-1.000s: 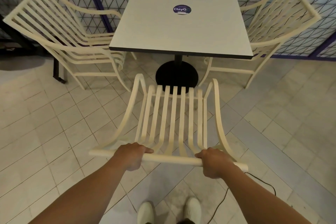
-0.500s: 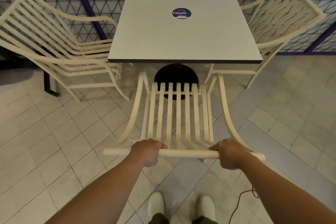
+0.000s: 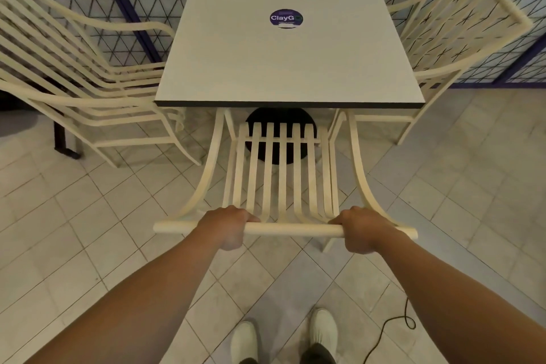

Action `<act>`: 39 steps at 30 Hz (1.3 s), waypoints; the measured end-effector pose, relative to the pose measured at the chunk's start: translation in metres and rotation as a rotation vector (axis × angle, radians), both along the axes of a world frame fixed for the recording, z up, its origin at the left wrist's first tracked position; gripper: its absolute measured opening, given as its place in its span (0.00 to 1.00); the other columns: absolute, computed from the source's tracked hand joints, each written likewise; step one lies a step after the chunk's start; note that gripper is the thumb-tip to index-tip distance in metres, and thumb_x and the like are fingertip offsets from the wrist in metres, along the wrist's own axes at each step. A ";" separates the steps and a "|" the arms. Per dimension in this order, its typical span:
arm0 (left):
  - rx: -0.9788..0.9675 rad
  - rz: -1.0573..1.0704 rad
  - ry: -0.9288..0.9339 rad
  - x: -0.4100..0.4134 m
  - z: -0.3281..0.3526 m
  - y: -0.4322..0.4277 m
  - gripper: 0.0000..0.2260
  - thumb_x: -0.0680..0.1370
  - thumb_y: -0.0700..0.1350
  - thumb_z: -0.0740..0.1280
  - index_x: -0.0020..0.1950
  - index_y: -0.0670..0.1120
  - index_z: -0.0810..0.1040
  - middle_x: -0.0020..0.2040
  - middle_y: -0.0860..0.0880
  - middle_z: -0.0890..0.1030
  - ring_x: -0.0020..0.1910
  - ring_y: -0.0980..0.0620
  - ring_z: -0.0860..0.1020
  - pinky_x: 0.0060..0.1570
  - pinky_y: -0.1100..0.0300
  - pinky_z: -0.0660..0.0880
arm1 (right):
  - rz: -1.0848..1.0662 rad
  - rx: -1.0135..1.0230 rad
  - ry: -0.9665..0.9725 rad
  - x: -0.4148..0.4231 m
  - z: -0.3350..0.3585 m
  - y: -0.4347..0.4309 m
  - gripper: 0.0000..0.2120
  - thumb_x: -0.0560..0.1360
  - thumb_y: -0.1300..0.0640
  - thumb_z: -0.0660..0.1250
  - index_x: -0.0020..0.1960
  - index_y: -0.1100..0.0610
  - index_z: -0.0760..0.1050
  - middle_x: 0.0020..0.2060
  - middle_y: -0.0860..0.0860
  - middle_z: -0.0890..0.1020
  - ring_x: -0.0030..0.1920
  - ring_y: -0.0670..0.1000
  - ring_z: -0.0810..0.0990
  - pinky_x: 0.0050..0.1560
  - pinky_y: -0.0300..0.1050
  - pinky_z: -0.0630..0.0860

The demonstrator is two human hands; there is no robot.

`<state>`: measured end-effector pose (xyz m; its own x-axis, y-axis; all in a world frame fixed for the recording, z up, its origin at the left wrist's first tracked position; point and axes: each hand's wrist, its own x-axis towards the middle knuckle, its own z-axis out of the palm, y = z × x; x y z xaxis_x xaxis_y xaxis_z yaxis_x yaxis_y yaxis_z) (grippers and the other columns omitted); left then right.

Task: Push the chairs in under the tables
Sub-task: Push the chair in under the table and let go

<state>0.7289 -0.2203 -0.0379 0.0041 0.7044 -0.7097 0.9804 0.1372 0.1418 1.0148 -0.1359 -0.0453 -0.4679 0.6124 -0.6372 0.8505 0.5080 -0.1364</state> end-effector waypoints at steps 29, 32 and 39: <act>-0.043 -0.039 0.020 -0.026 0.015 0.024 0.39 0.78 0.32 0.61 0.78 0.69 0.60 0.53 0.52 0.73 0.44 0.49 0.75 0.43 0.57 0.73 | -0.031 -0.025 0.068 0.006 0.004 0.036 0.34 0.73 0.66 0.67 0.72 0.37 0.69 0.54 0.44 0.78 0.49 0.47 0.74 0.50 0.42 0.71; -0.056 -0.060 0.024 -0.027 0.017 0.016 0.38 0.78 0.32 0.62 0.78 0.69 0.60 0.57 0.50 0.75 0.45 0.49 0.75 0.44 0.57 0.73 | -0.049 -0.036 0.095 0.004 -0.001 0.028 0.32 0.73 0.65 0.69 0.71 0.38 0.71 0.53 0.44 0.79 0.50 0.47 0.75 0.55 0.44 0.74; -0.034 -0.051 0.017 -0.024 0.019 0.016 0.37 0.79 0.33 0.63 0.78 0.68 0.62 0.62 0.48 0.76 0.46 0.49 0.74 0.44 0.57 0.72 | -0.057 -0.015 0.115 0.006 -0.007 0.026 0.31 0.74 0.63 0.70 0.71 0.38 0.72 0.57 0.45 0.81 0.53 0.48 0.77 0.59 0.46 0.75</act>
